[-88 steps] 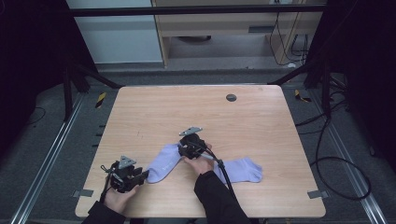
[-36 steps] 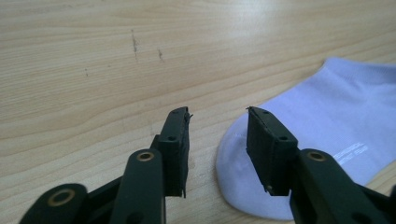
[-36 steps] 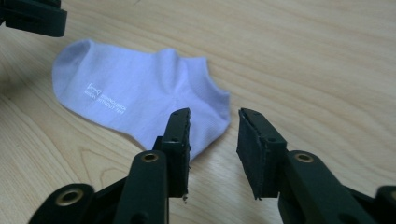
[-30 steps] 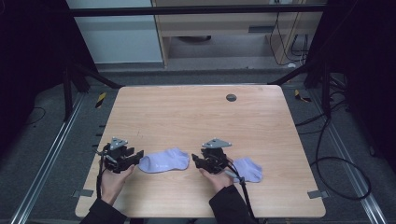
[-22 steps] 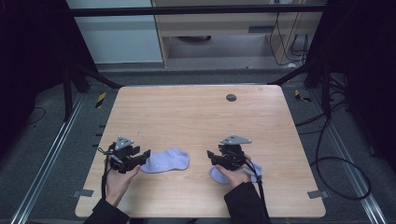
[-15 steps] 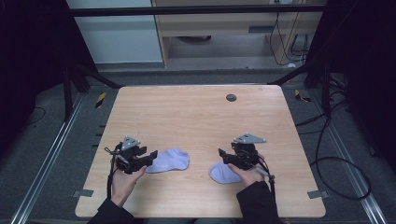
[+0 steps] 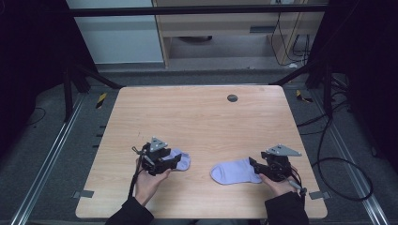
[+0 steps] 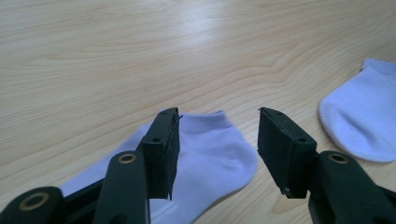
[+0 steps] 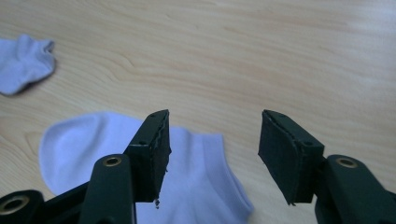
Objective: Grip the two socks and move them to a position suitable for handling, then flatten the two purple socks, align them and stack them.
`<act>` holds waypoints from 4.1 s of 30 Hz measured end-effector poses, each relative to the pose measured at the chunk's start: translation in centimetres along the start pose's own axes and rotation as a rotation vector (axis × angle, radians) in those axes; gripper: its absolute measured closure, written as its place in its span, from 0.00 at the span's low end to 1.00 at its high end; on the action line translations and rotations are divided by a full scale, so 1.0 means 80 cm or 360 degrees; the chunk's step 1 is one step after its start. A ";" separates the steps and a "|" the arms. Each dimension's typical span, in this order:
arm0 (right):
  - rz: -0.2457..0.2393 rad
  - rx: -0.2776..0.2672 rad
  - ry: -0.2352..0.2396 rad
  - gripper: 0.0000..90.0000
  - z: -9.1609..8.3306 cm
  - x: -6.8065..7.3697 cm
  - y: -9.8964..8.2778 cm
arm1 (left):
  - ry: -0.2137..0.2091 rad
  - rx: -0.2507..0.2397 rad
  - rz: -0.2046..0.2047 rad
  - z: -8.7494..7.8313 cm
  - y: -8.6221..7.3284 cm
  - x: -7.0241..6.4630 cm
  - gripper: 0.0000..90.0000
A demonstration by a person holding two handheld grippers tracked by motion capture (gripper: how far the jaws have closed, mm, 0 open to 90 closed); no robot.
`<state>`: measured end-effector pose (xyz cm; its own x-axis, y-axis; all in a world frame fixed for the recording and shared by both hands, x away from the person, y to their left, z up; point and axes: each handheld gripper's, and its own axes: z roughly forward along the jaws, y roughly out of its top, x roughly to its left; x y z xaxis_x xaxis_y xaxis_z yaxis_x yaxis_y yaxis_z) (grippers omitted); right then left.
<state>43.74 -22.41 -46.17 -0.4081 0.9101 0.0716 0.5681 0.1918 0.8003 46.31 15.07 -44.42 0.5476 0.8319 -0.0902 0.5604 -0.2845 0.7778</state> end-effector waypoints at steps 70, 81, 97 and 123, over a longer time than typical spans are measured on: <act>-0.0152 0.0112 0.0310 0.96 0.006 0.083 -0.013 | -0.0235 0.0300 0.0196 0.008 -0.044 -0.028 0.99; -0.0176 0.0208 0.0325 0.94 0.020 0.093 -0.025 | -0.0172 0.0325 0.0194 0.017 -0.054 -0.023 0.95; -0.0113 0.0052 0.0223 0.75 0.013 0.080 -0.014 | -0.0052 0.0110 0.0078 -0.028 -0.039 0.017 0.71; -0.0042 -0.0076 0.0255 0.58 0.045 0.105 0.042 | 0.0300 0.0046 -0.0148 -0.064 -0.058 0.130 0.55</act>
<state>44.79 -12.76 -45.06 -0.5336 0.8339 0.1411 0.5225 0.1939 0.8303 46.24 27.51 -45.81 0.3678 0.9290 -0.0407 0.6223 -0.2134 0.7532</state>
